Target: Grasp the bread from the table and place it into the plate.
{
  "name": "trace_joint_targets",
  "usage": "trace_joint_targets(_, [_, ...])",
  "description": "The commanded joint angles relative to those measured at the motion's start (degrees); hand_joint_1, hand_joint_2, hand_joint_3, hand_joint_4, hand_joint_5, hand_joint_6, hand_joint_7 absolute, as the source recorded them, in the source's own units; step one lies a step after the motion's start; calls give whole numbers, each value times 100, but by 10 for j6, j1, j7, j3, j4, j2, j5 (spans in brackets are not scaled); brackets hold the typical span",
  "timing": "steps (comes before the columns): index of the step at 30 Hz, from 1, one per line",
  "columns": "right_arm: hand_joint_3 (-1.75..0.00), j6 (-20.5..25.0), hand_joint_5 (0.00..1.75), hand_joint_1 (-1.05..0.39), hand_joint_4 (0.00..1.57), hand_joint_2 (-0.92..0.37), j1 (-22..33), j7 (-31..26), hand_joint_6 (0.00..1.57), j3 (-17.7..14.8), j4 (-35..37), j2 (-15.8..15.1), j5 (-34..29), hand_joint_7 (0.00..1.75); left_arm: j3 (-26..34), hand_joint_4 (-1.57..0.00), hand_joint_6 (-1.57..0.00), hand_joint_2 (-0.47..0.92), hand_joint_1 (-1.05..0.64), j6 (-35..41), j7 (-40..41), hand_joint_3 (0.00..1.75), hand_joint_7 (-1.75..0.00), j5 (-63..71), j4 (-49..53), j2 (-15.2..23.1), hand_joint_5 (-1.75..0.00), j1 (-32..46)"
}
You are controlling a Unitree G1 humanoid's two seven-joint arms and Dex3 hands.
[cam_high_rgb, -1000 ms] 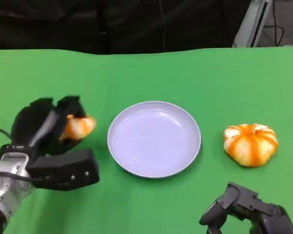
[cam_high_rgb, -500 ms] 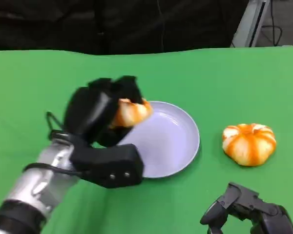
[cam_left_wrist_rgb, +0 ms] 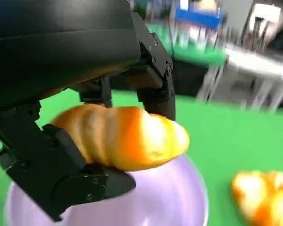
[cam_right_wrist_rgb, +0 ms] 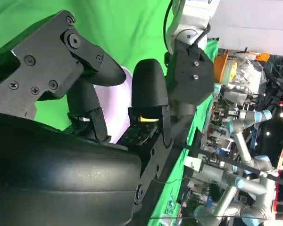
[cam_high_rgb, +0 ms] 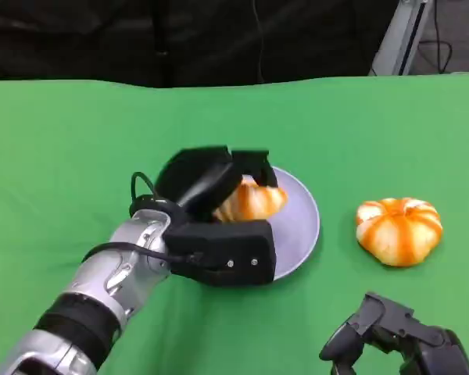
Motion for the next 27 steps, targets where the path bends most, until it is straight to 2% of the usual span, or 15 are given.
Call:
trace_joint_targets(1, [-128,-10,159,-11,71,-37,0,-4,78,-5,5,-4,0,130,-20,-3,-4,92,-70,41,-69,26,-1,21,-28,22,-20,-10])
trace_joint_targets(3, [-128,-9,159,-11,71,-36,0,-3,78,-4,5,-4,2,130,-24,-1,-1,92,-79,56,-97,31,0,24,-46,28,-6,-5])
trace_joint_targets(5, [-128,-6,160,-11,71,-36,1,-3,78,-3,4,-3,4,130,-25,0,0,92,-92,67,-126,41,0,21,-62,35,-1,-2])
trace_joint_targets(7, [-127,-9,160,-11,71,-37,0,-4,78,-3,6,-3,2,131,-24,0,0,92,-98,70,-143,46,0,18,-72,40,0,2])
trace_joint_targets(11, [-128,-7,160,-9,71,-37,0,-3,78,-5,5,-4,2,130,-18,0,0,92,-103,73,-167,50,0,9,-97,51,0,11])
trace_joint_targets(16, [-127,-4,160,-12,70,-37,0,-1,78,-5,3,-4,5,130,1,0,0,92,-100,72,-195,51,0,-11,-173,78,0,46])
trace_joint_targets(19, [-127,-3,161,-12,71,-37,-1,-2,78,-3,3,-2,4,130,28,0,0,92,-89,69,-206,48,0,-41,-232,97,0,81])
trace_joint_targets(22, [-127,0,160,-11,71,-37,-1,-3,78,0,2,0,2,130,85,-10,-10,92,-72,75,-218,39,-5,-116,-310,99,-6,141])
trace_joint_targets(24, [-128,1,160,-11,70,-37,-1,-4,78,1,1,2,-2,131,126,-25,-25,92,-57,87,-222,30,-10,-179,-363,88,-16,187])
trace_joint_targets(26, [-128,1,160,-11,70,-37,-1,-6,78,3,1,2,-5,131,157,-34,-36,92,-49,94,-219,27,-13,-232,-411,73,-24,229])
trace_joint_targets(27, [-128,1,160,-11,70,-37,-2,-7,78,4,1,3,-6,131,174,-38,-47,92,-43,96,-215,27,-13,-260,-437,64,-42,253])
